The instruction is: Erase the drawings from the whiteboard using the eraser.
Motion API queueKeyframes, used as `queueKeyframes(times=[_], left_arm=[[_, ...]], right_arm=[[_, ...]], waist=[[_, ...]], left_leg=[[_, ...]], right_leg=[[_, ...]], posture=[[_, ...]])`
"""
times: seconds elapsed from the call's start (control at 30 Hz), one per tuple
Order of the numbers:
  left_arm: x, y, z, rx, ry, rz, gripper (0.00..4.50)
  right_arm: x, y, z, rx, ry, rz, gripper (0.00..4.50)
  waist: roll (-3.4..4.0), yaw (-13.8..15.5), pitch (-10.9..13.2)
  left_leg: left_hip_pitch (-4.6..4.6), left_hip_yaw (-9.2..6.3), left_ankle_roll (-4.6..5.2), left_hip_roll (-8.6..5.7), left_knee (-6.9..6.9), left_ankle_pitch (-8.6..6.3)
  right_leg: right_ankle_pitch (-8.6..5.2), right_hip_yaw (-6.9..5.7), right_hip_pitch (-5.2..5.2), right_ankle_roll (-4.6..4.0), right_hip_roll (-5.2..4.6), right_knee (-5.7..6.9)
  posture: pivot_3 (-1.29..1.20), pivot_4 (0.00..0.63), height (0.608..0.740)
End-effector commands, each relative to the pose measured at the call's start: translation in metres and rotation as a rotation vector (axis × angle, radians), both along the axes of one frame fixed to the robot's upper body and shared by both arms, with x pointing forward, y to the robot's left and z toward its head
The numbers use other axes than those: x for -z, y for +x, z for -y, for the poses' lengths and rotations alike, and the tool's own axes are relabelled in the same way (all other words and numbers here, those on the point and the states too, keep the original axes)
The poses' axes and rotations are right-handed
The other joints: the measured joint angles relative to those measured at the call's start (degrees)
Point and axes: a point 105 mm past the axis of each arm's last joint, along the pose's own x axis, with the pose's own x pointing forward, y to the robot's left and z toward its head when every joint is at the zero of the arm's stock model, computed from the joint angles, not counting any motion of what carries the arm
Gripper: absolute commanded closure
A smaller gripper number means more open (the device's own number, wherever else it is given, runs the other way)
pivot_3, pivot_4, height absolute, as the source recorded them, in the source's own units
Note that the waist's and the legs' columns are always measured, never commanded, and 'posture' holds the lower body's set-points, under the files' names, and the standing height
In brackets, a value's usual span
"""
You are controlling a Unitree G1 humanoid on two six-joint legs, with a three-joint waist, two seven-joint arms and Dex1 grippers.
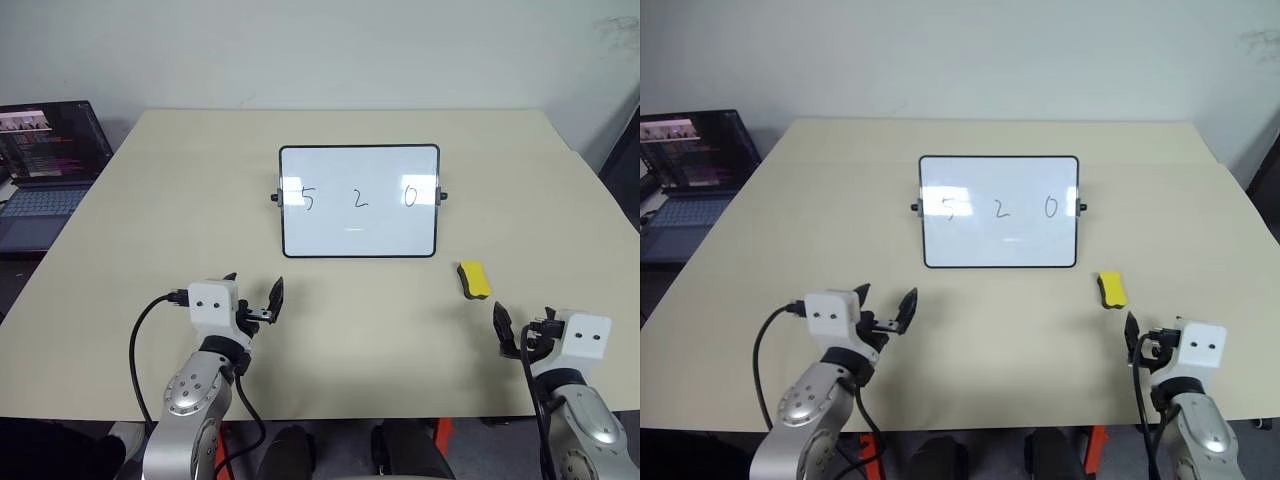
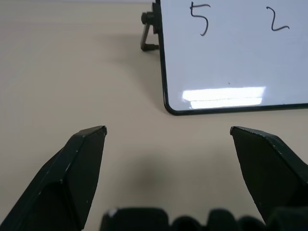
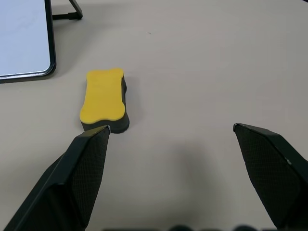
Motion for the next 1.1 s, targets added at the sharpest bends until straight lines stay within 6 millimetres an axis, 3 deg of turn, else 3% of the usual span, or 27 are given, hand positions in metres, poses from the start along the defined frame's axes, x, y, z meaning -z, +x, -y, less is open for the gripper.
queueKeyframes(times=[0.03, 0.37, 0.67, 0.8, 1.1], left_arm=[[-0.015, 0.000, 0.005, 0.024, 0.010, 0.060, 0.00], [-0.024, 0.007, -0.006, -0.016, 0.062, 0.095, 0.00], [-0.025, 0.011, -0.010, -0.021, 0.056, 0.108, 0.00], [-0.023, 0.010, -0.008, -0.011, 0.065, 0.108, 0.00], [-0.034, 0.021, -0.019, 0.000, 0.094, 0.125, 0.00]], right_arm=[[-0.022, 0.001, 0.003, 0.009, -0.027, 0.077, 0.02], [-0.026, 0.021, -0.005, 0.001, 0.002, 0.095, 0.02], [-0.030, 0.028, -0.012, -0.025, 0.003, 0.107, 0.02], [-0.025, 0.027, -0.005, -0.013, -0.015, 0.082, 0.02], [-0.028, 0.040, -0.016, -0.043, 0.002, -0.017, 0.02]], waist=[[0.00, -0.05, 0.00], [-0.01, -0.03, 0.01], [-0.01, -0.02, 0.02], [-0.01, -0.01, 0.02], [-0.02, -0.10, 0.02]], left_leg=[[0.00, 0.01, 0.00, 0.00, 0.00, 0.00], [0.01, -0.01, -0.01, -0.01, -0.03, 0.01], [0.02, -0.01, -0.01, -0.01, -0.02, 0.00], [0.02, -0.01, -0.01, -0.02, -0.02, 0.00], [0.01, 0.00, -0.01, -0.02, -0.01, 0.01]], right_leg=[[0.00, 0.01, 0.00, 0.00, 0.00, 0.00], [0.00, 0.00, 0.01, -0.01, 0.01, 0.00], [0.00, -0.01, 0.01, -0.01, 0.00, -0.02], [0.00, -0.01, -0.01, -0.01, -0.01, -0.04], [0.01, 0.00, 0.00, -0.01, 0.00, 0.03]], posture=[[0.00, 0.150, 0.740], [0.00, 0.150, 0.740], [0.00, 0.150, 0.740], [0.00, 0.150, 0.740], [0.00, 0.150, 0.740]])
